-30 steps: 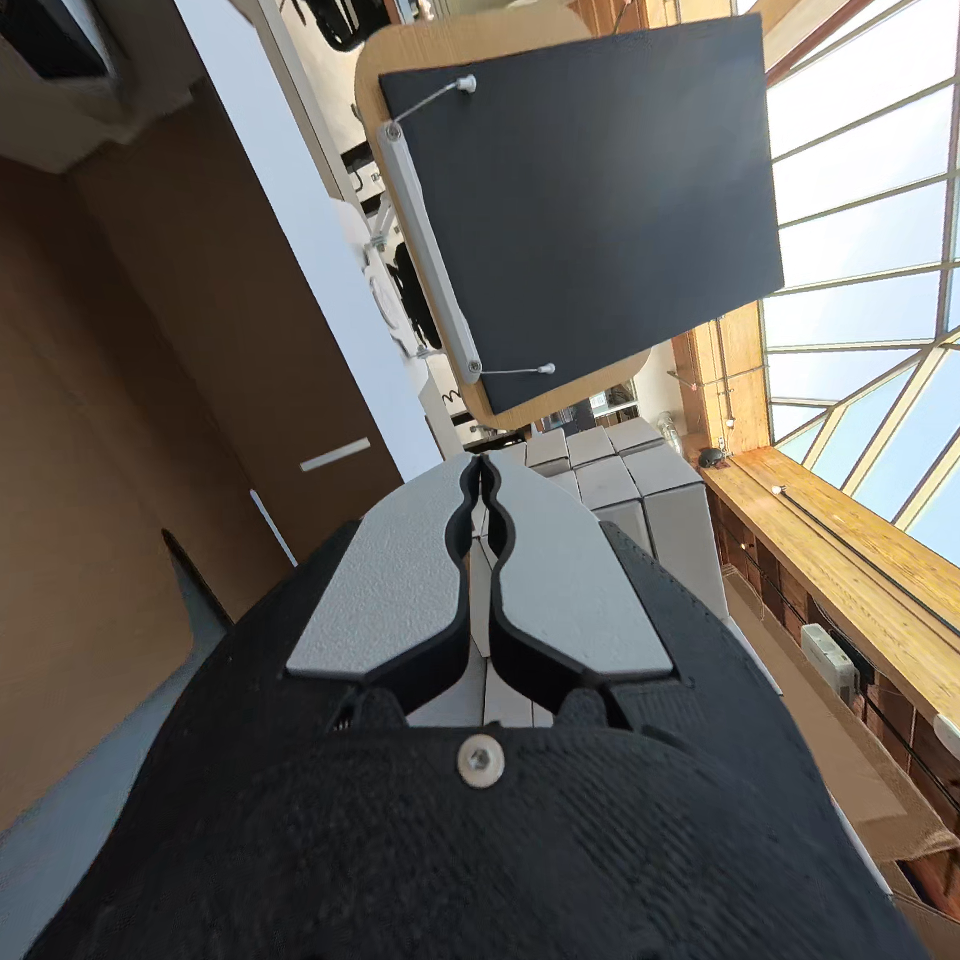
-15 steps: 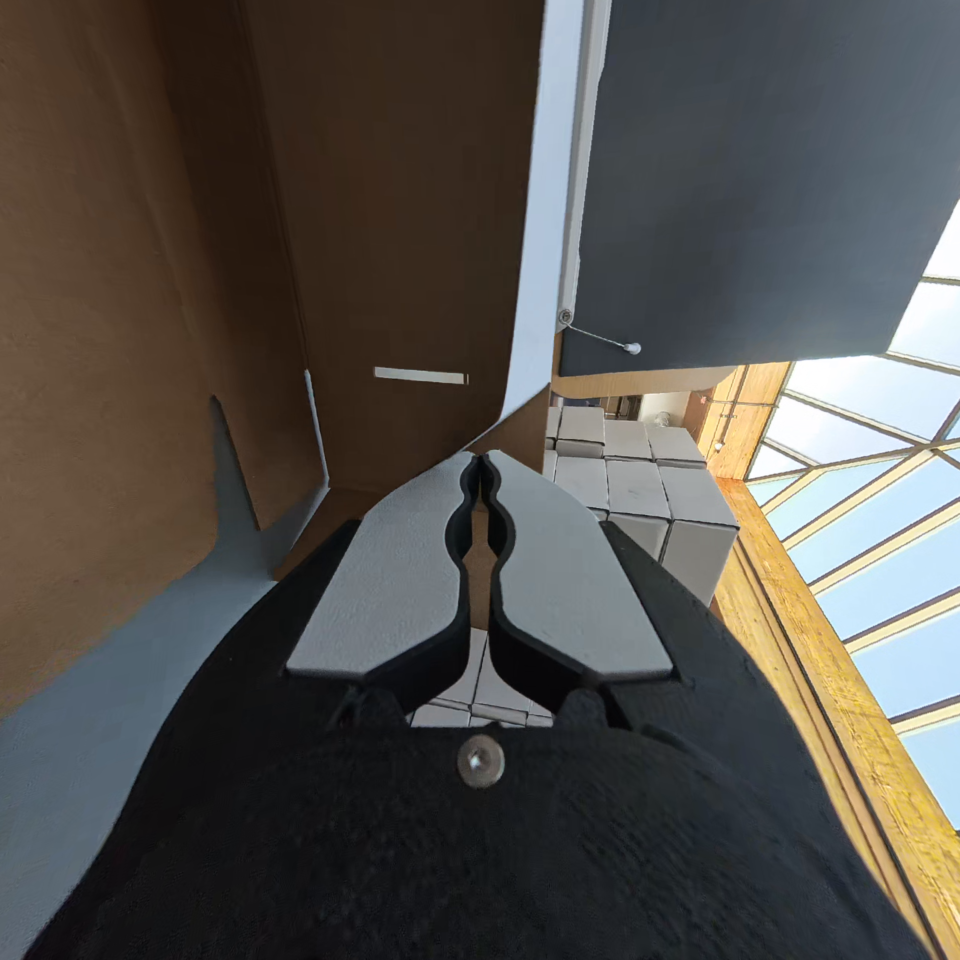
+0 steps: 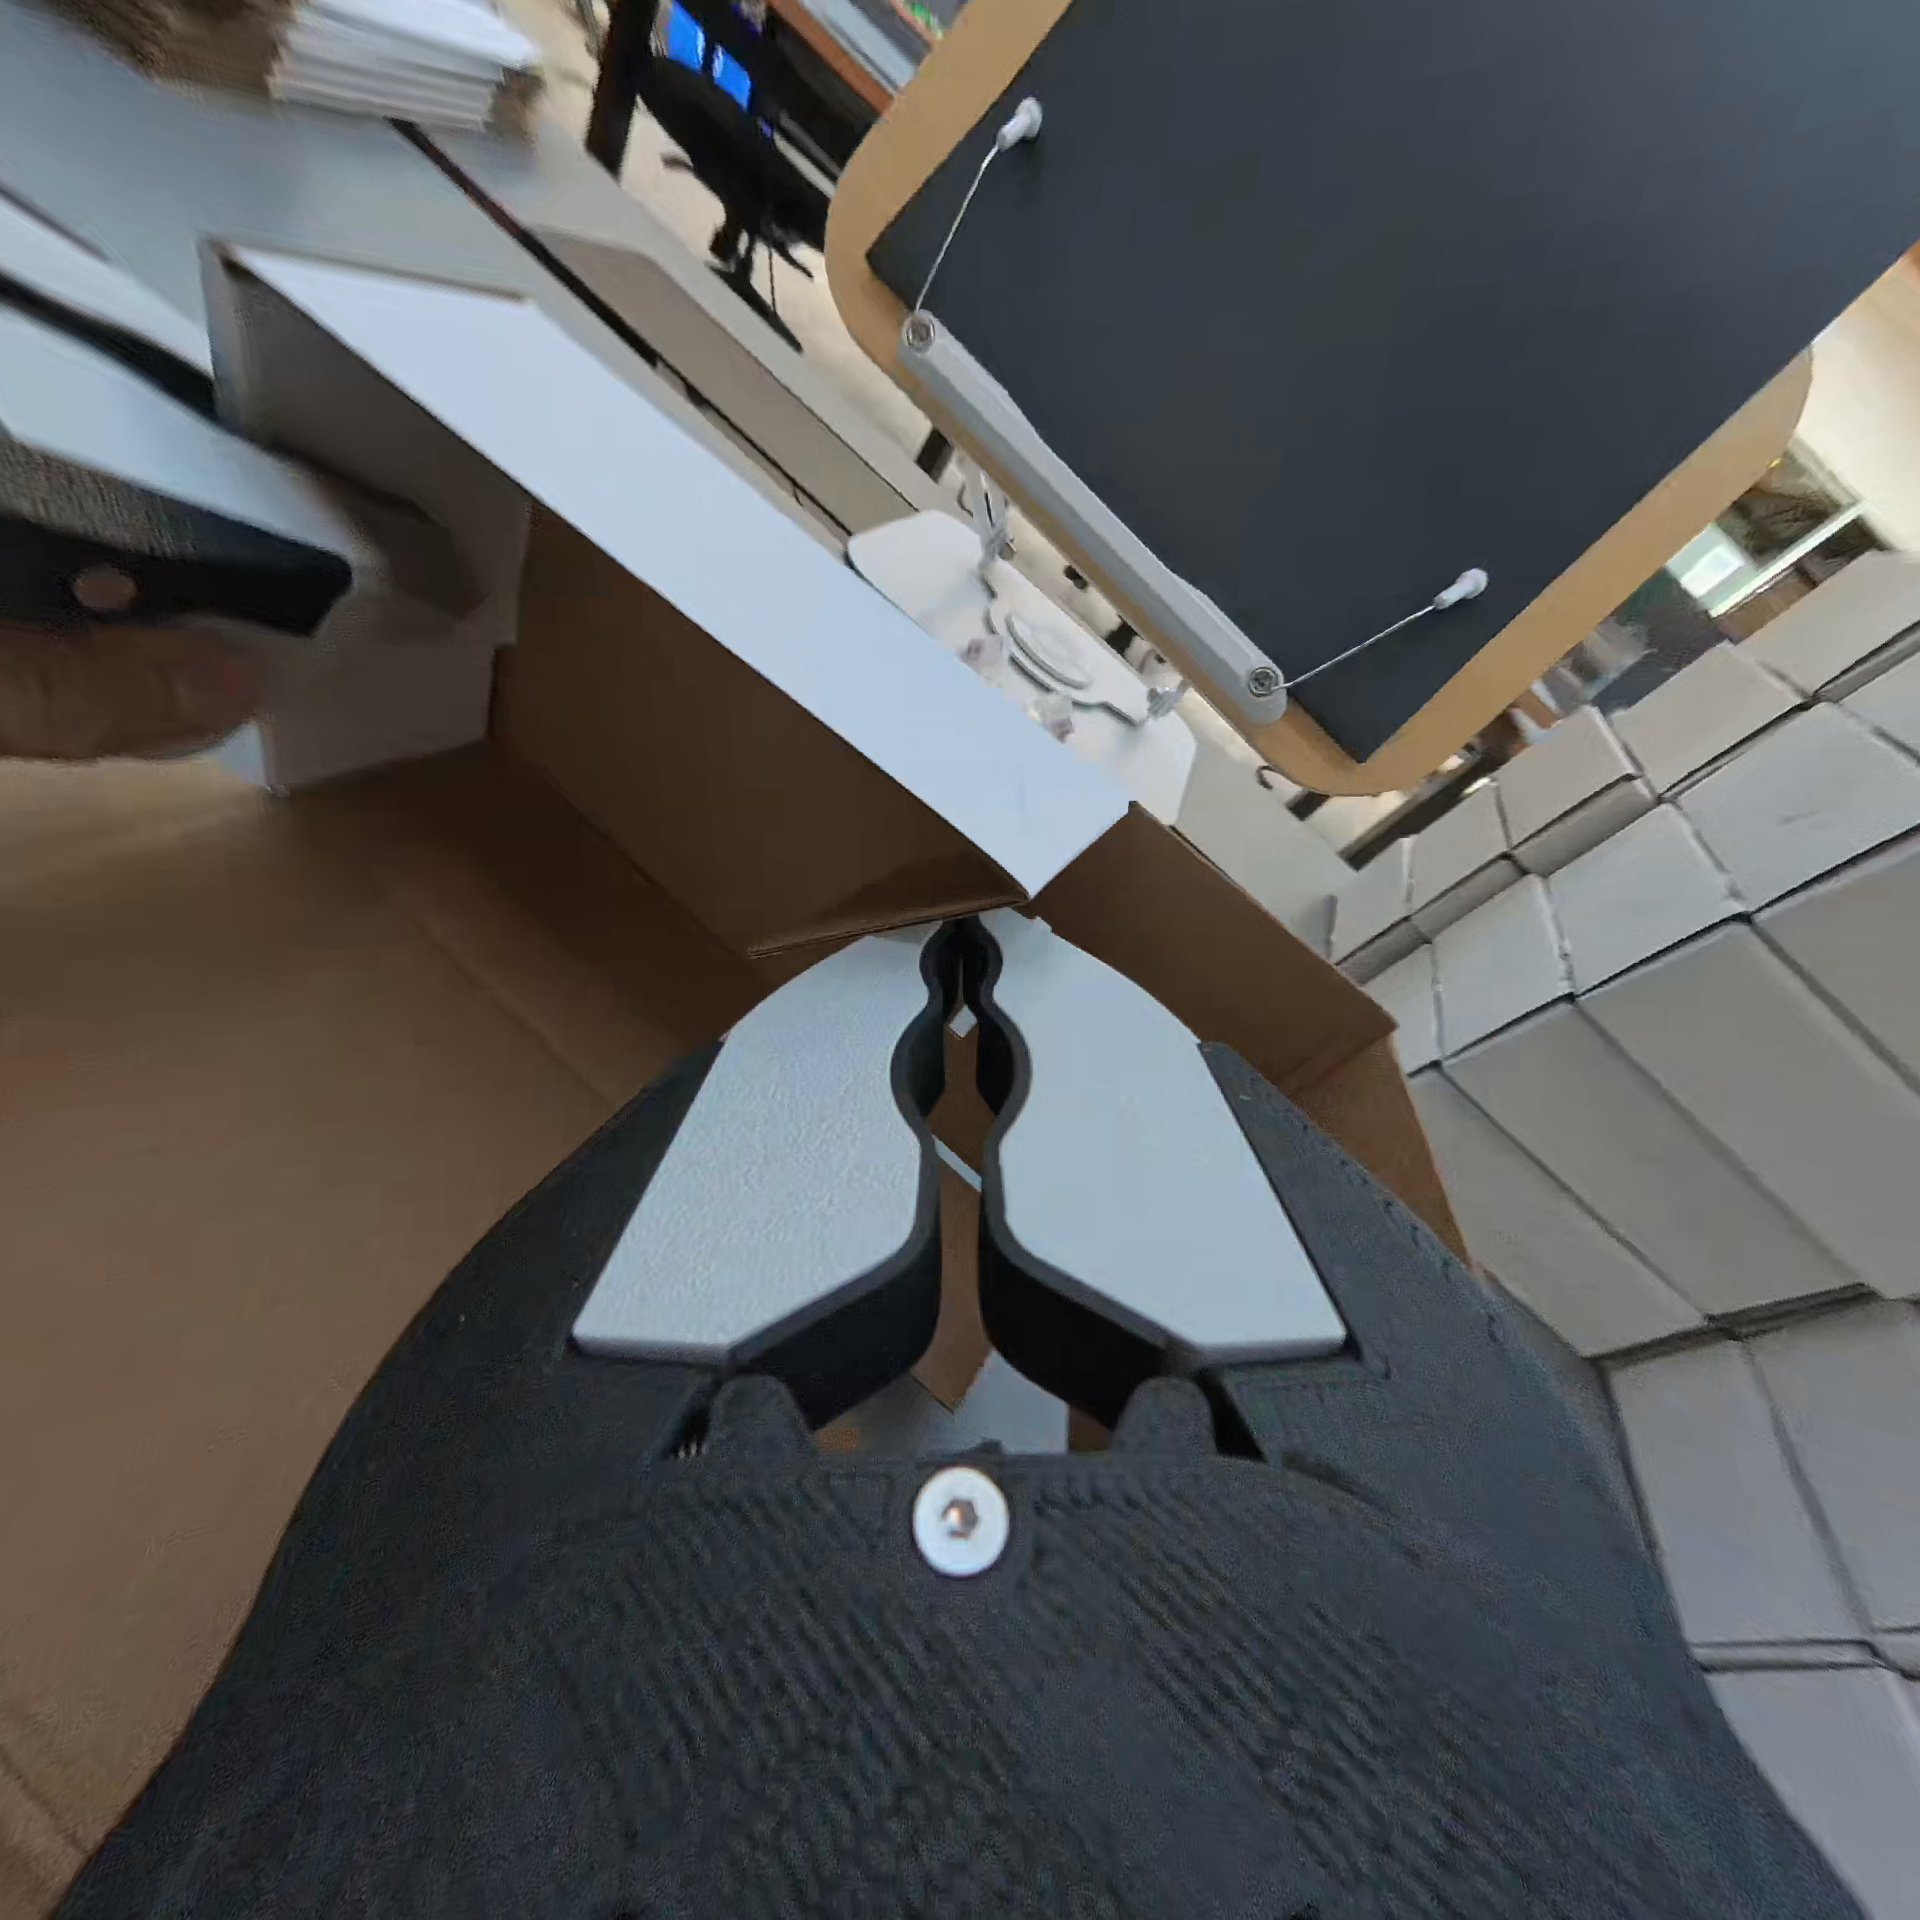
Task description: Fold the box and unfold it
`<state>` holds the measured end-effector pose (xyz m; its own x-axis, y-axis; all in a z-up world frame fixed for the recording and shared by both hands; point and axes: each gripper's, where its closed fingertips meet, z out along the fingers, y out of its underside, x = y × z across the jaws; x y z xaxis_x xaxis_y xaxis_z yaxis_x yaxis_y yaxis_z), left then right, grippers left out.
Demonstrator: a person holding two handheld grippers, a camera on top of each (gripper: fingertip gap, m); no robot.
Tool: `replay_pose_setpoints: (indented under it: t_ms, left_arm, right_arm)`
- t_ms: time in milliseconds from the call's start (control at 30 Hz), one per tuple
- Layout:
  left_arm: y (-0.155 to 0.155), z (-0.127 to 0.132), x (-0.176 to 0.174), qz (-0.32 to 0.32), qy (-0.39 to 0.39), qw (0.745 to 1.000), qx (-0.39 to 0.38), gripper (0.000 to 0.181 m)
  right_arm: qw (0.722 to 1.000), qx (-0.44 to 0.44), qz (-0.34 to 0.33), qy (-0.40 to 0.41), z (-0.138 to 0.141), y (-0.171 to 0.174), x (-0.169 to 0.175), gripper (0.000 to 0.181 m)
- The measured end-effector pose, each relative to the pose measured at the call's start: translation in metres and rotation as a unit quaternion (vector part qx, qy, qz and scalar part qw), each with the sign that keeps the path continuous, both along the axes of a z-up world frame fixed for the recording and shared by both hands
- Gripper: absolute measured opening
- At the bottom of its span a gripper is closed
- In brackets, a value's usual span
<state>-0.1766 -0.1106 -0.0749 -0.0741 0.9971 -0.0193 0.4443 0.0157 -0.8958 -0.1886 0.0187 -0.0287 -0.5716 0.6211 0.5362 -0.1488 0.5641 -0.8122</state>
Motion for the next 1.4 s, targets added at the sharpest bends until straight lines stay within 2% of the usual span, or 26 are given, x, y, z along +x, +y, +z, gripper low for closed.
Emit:
replay_pose_setpoints:
  t_ms: [133,333,533,767,933,1033,1100,1167,1267,1400]
  left_arm:
    - [0.003,0.003,0.004,-0.002,-0.003,0.998,-0.060,0.008]
    - [0.006,0.002,0.004,0.002,-0.006,0.991,-0.130,0.008]
    - [0.014,-0.001,0.004,-0.012,-0.009,0.988,-0.153,0.010]
    - [0.019,-0.002,0.003,-0.017,-0.008,0.989,-0.150,0.010]
    - [0.010,0.008,0.000,0.009,0.022,0.999,-0.022,0.008]
    - [-0.007,0.014,0.002,0.041,0.044,0.998,0.021,0.006]
    - [-0.013,0.014,0.002,0.054,0.052,0.996,0.044,0.005]
    - [-0.021,0.015,0.002,0.069,0.059,0.994,0.066,0.005]
    - [-0.024,0.012,-0.001,0.073,0.053,0.992,0.091,0.005]
    - [-0.024,0.020,-0.001,0.071,0.068,0.989,0.115,0.005]
  right_arm:
    - [0.990,-0.125,0.030,-0.065,0.008,-0.004,0.001,0.000]
    - [0.977,-0.170,0.055,-0.120,0.007,-0.003,0.003,0.000]
    - [0.970,-0.179,0.085,-0.141,0.016,-0.002,0.000,0.000]
    - [0.973,-0.136,0.102,-0.159,0.009,0.005,0.004,0.000]
    - [0.973,-0.164,0.039,-0.159,0.010,0.040,0.007,0.000]
    - [0.953,-0.218,0.017,-0.208,0.007,0.061,0.017,0.000]
    - [0.928,-0.285,0.034,-0.239,0.009,0.065,0.030,0.000]
    - [0.907,-0.312,0.036,-0.282,-0.003,0.064,0.036,0.000]
    - [0.880,-0.331,0.006,-0.339,-0.027,0.063,0.030,0.000]
    - [0.824,-0.400,-0.004,-0.402,-0.039,0.058,0.017,0.000]
